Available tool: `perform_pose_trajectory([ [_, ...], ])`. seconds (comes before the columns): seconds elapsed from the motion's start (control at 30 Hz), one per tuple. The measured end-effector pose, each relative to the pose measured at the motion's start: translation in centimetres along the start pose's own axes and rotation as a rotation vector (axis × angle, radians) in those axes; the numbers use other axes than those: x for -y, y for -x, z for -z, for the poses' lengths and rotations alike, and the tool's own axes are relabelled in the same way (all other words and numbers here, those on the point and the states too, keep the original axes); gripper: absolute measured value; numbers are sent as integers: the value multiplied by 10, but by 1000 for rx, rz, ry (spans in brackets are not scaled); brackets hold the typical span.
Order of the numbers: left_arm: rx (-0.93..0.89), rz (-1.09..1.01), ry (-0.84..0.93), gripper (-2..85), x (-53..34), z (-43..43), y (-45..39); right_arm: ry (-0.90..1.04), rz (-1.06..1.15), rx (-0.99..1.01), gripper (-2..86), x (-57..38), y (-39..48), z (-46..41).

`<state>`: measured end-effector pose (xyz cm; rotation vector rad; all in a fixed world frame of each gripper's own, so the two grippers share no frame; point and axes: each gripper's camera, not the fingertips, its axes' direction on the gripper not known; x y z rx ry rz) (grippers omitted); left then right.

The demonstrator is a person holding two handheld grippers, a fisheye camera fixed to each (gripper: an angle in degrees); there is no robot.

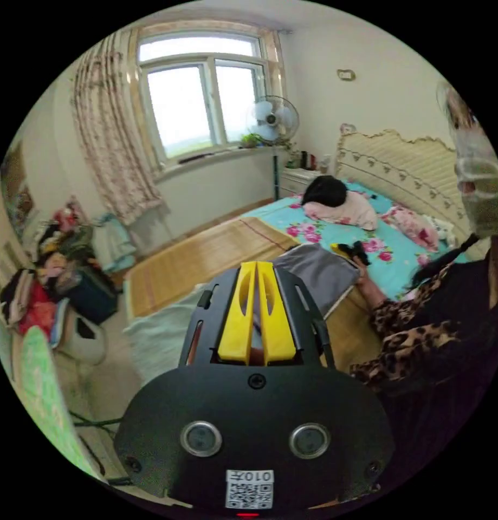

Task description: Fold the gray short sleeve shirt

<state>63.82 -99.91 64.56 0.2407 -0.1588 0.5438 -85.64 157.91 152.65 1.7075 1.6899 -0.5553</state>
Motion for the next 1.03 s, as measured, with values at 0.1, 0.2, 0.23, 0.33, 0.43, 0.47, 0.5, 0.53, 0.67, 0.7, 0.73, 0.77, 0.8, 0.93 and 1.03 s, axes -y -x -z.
perform_pose_trajectory([
  [0.1,288,44,-90,-3,-73,95,10,-16,-87,-45,21,-16,-14,-18],
  [0.2,378,142,-240,-3,-147,186,27,-115,-152,-65,20,-43,-20,-34],
  [0.23,400,187,-320,-3,-178,219,33,-198,-263,-111,20,-55,-28,-37],
  [0.33,477,257,-435,-2,-250,279,43,-378,-441,-30,19,-100,-26,-54],
  [0.43,523,307,-465,-2,-305,323,47,-472,-224,177,19,-144,34,-91],
  [0.47,570,322,-435,-2,-321,336,43,-449,-179,177,19,-151,52,-103],
  [0.5,604,320,-402,-2,-327,341,39,-372,-106,126,19,-165,91,-133],
  [0.53,683,323,-345,-2,-339,350,30,-257,-8,47,20,-179,135,-170],
  [0.67,690,310,-459,-2,-398,393,-11,-22,477,-137,20,-247,269,-307],
  [0.7,627,298,-476,-2,-408,398,-12,50,693,-214,19,-276,308,-361],
  [0.73,555,270,-498,-2,-426,404,-15,111,883,-282,19,-306,338,-414],
  [0.77,599,270,-482,-2,-443,408,-23,135,959,-287,19,-321,349,-439],
  [0.8,648,275,-460,-2,-451,408,-27,187,1066,-231,20,-350,368,-486],
  [0.93,456,423,-641,0,-535,420,-30,529,1156,386,20,-442,393,-643],
  [1.03,364,514,-645,3,-586,407,-27,661,1042,547,21,-510,398,-764],
])
